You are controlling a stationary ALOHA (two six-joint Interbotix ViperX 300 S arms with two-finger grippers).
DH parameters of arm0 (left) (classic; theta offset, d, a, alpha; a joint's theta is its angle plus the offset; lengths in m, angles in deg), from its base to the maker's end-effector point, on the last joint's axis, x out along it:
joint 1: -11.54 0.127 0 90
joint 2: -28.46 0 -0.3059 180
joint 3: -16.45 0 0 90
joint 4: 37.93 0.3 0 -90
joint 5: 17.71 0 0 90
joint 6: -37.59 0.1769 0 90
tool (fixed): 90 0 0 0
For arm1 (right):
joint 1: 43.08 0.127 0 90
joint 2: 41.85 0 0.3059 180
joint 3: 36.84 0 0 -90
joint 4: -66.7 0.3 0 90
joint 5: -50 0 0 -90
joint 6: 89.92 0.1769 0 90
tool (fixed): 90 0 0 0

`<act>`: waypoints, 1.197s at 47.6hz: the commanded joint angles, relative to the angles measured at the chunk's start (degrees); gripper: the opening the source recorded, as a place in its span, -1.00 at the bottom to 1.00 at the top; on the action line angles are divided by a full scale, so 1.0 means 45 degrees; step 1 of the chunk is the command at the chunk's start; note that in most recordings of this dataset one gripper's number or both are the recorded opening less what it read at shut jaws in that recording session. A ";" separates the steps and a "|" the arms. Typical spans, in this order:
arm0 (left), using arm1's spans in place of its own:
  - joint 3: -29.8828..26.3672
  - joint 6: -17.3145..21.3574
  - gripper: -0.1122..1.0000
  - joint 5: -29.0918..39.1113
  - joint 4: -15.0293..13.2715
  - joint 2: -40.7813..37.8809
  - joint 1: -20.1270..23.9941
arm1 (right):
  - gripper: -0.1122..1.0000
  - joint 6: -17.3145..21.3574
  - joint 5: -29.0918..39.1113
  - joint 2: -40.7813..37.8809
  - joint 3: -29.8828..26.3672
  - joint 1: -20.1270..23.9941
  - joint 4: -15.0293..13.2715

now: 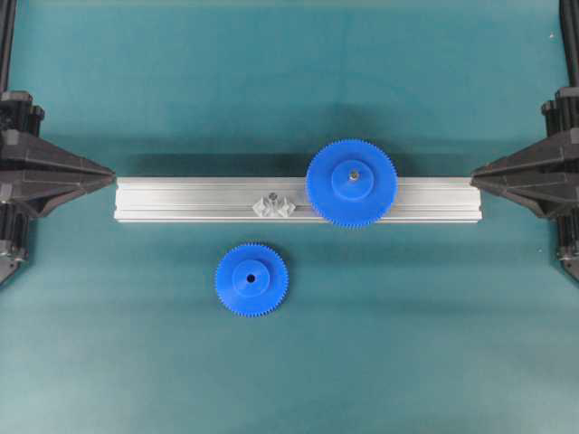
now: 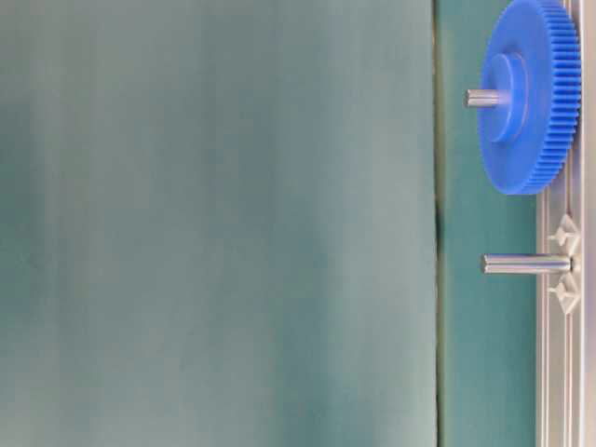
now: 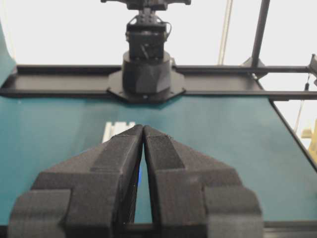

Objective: Find the location of the shaft and insert the small gear.
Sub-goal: 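Move the left gripper toward the small blue gear on the table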

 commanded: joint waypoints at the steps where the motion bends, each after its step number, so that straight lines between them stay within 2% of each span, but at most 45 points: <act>1: 0.0156 -0.0156 -0.61 0.0098 0.0156 -0.0137 -0.0137 | -0.51 0.0020 -0.0039 -0.0195 0.0098 0.0059 0.0078; 4: 0.0156 -0.0176 -0.71 0.0293 0.0156 -0.0137 -0.0137 | -0.54 0.0176 0.0078 -0.0156 0.0254 0.0078 0.0371; 7: 0.0117 -0.0156 -0.83 0.0469 0.0176 -0.0156 -0.0156 | -0.71 0.0488 0.0195 -0.0156 0.0391 0.0176 0.0488; 13: 0.0098 -0.0156 -0.83 0.0703 0.0156 -0.0176 -0.0156 | -0.83 0.0898 0.0215 -0.0176 0.0488 0.0234 0.0449; 26: -0.0156 -0.0195 -0.83 0.1523 0.0156 -0.0742 -0.0234 | -0.83 0.0938 0.0566 -0.0195 0.0527 0.0215 0.0430; 36: -0.0645 -0.0195 -0.83 0.2480 0.0156 -0.1621 -0.0430 | -0.83 0.0977 0.1309 -0.0215 0.0508 0.0195 0.0430; 48: -0.1094 -0.0234 -0.83 0.3164 0.0156 -0.2656 -0.0762 | -0.83 0.0977 0.1445 -0.0215 0.0566 0.0117 0.0449; 57: -0.1465 -0.0605 -0.83 0.3594 0.0156 -0.3633 -0.0879 | -0.83 0.0977 0.1445 -0.0215 0.0625 0.0059 0.0449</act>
